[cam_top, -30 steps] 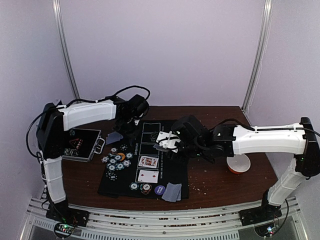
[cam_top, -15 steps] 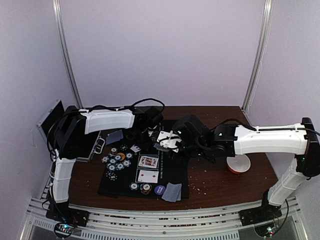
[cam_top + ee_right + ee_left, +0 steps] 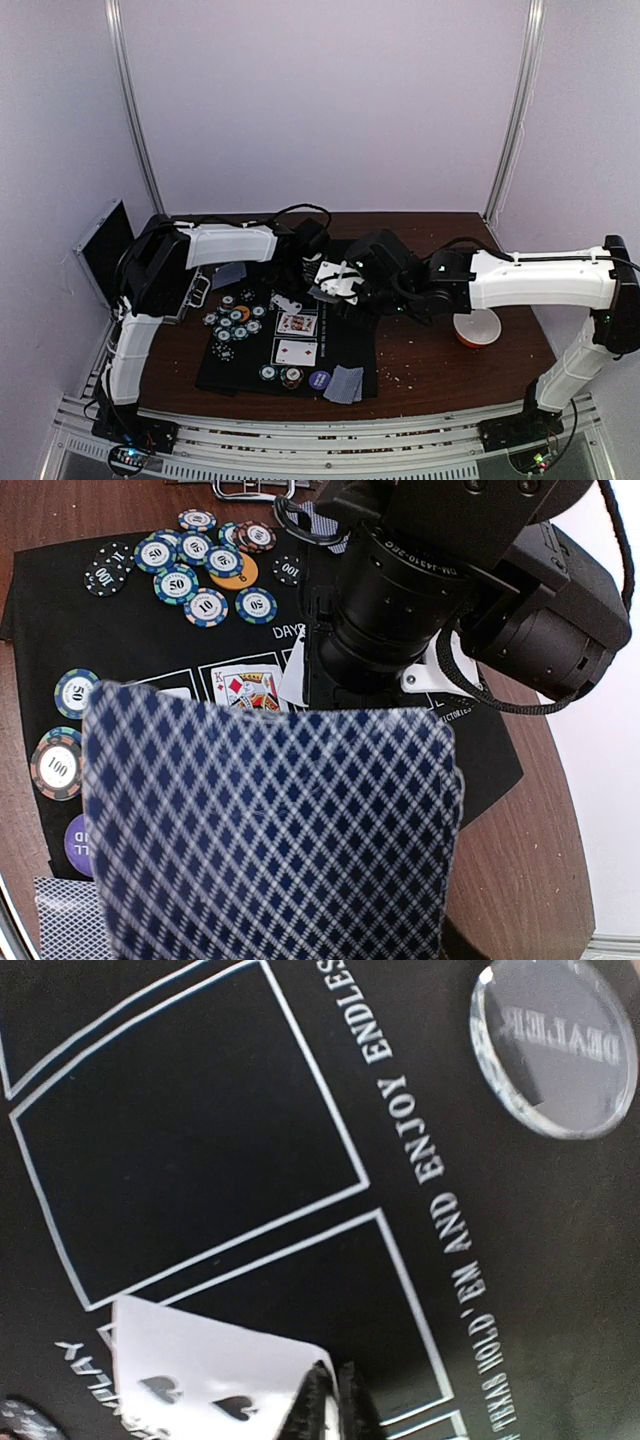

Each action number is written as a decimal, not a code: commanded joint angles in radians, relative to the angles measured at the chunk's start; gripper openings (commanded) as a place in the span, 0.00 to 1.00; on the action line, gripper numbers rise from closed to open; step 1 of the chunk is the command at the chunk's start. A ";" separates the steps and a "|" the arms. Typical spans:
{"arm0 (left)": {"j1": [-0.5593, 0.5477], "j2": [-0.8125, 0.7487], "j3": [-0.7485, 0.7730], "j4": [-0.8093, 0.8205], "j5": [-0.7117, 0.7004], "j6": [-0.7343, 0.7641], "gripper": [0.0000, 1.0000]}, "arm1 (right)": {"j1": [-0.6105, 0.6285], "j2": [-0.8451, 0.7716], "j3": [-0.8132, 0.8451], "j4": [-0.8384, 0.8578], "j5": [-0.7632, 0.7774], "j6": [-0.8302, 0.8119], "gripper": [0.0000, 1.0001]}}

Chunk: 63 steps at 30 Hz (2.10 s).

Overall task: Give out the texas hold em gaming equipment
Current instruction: Flop the poker card into the community card area, then adjust the poker card in the community card area.

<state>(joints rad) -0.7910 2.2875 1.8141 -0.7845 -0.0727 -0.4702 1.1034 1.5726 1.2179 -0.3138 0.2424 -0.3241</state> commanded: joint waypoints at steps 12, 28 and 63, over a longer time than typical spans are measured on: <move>0.066 -0.058 0.006 0.171 0.191 -0.061 0.36 | -0.003 -0.039 -0.015 -0.018 0.009 0.022 0.45; 0.222 -0.214 -0.367 0.279 0.176 -0.040 0.13 | -0.003 -0.028 -0.018 0.006 0.002 0.024 0.45; 0.157 -0.688 -0.433 0.306 0.250 0.067 0.58 | 0.031 -0.036 0.035 -0.004 0.035 -0.036 0.45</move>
<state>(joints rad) -0.6342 1.7756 1.3952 -0.5415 0.0902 -0.4728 1.1122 1.5631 1.2076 -0.3264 0.2462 -0.3302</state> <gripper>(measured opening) 0.483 0.449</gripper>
